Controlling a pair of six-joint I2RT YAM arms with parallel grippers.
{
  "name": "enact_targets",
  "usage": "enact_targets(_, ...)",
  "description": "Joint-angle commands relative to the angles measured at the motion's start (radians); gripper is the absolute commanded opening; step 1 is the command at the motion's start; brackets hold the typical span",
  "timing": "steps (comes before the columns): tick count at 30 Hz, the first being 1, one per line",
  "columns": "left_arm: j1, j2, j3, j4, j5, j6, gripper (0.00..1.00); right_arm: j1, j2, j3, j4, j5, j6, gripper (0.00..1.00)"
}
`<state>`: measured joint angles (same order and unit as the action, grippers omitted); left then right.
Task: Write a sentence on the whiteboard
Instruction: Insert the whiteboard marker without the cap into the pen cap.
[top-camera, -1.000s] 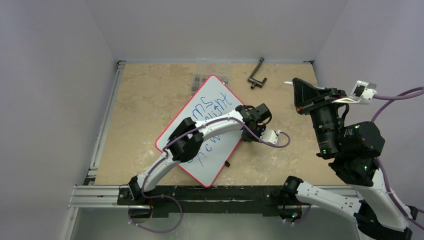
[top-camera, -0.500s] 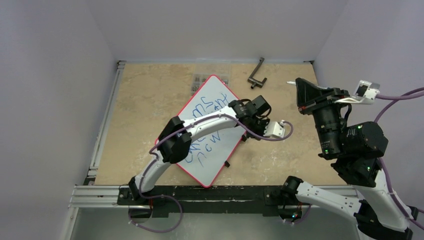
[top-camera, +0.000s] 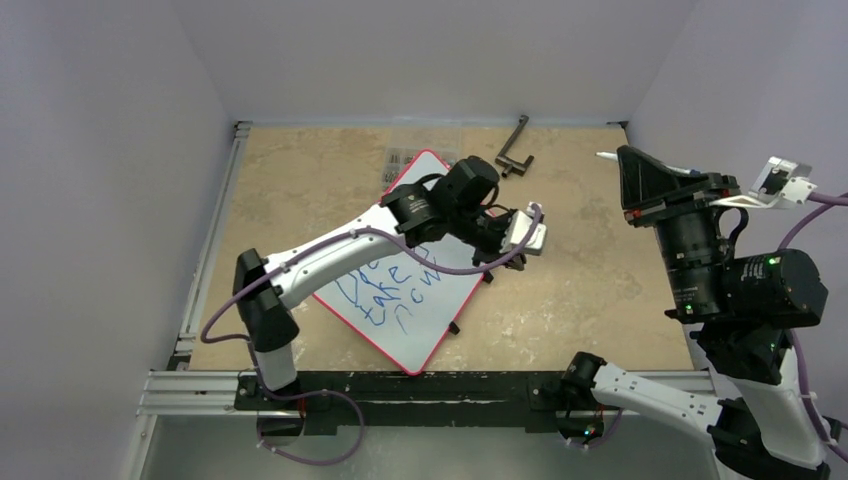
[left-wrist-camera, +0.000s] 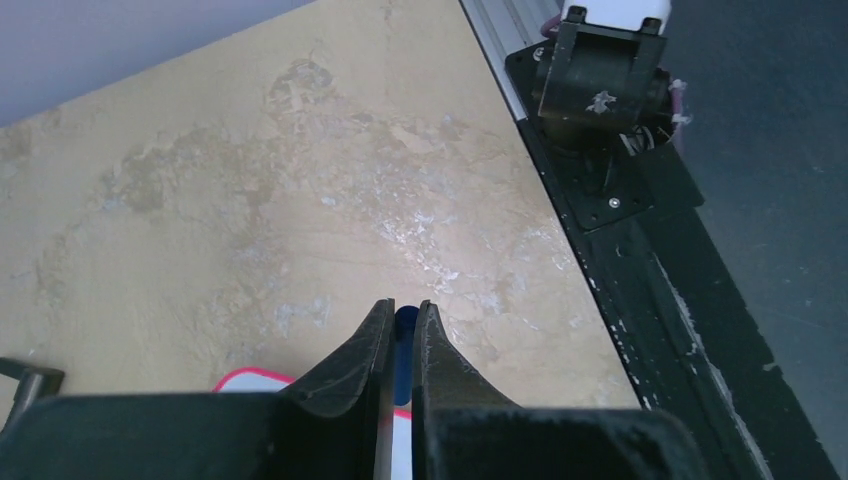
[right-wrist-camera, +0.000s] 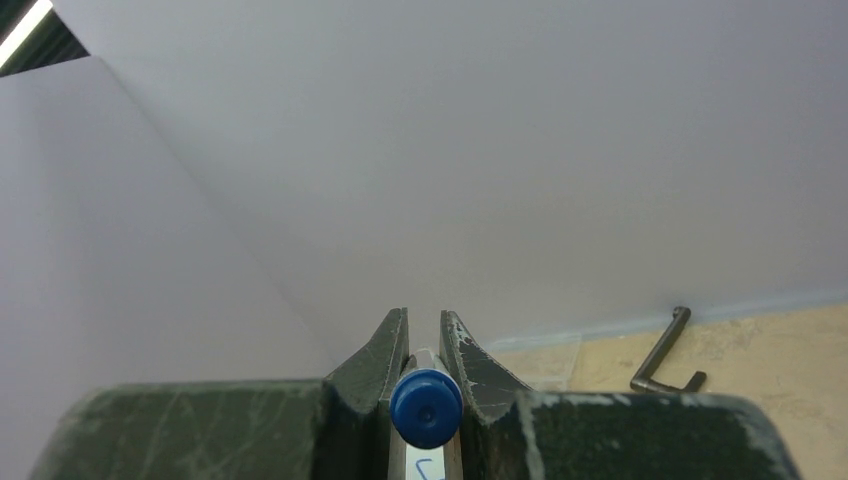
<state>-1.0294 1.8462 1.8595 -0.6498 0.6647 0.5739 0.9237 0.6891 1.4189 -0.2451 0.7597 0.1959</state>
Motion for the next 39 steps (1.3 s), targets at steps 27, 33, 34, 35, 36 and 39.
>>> enact_targets(27,0.254,-0.62,-0.594,0.422,0.528,-0.492,0.0,-0.002,0.133,-0.102,-0.217,-1.124,-0.083,0.0)
enact_targets(33,0.259,-0.617,-0.595,0.492,0.536,-0.559,0.0,-0.002,0.142,-0.127,-0.219,-1.154,-0.08,0.0)
enact_targets(34,0.259,-0.616,-0.595,0.506,0.538,-0.565,0.0,-0.002,0.141,-0.133,-0.218,-1.147,-0.079,0.0)
enact_targets(35,0.259,-0.614,-0.596,0.518,0.54,-0.565,0.0,-0.002,0.141,-0.134,-0.22,-1.136,-0.077,0.0)
enact_targets(36,0.259,-0.614,-0.597,0.528,0.542,-0.594,0.0,-0.002,0.141,-0.136,-0.221,-1.13,-0.077,0.0)
enact_targets(39,0.26,-0.614,-0.596,0.536,0.547,-0.605,0.0,-0.002,0.138,-0.142,-0.221,-1.12,-0.074,0.0)
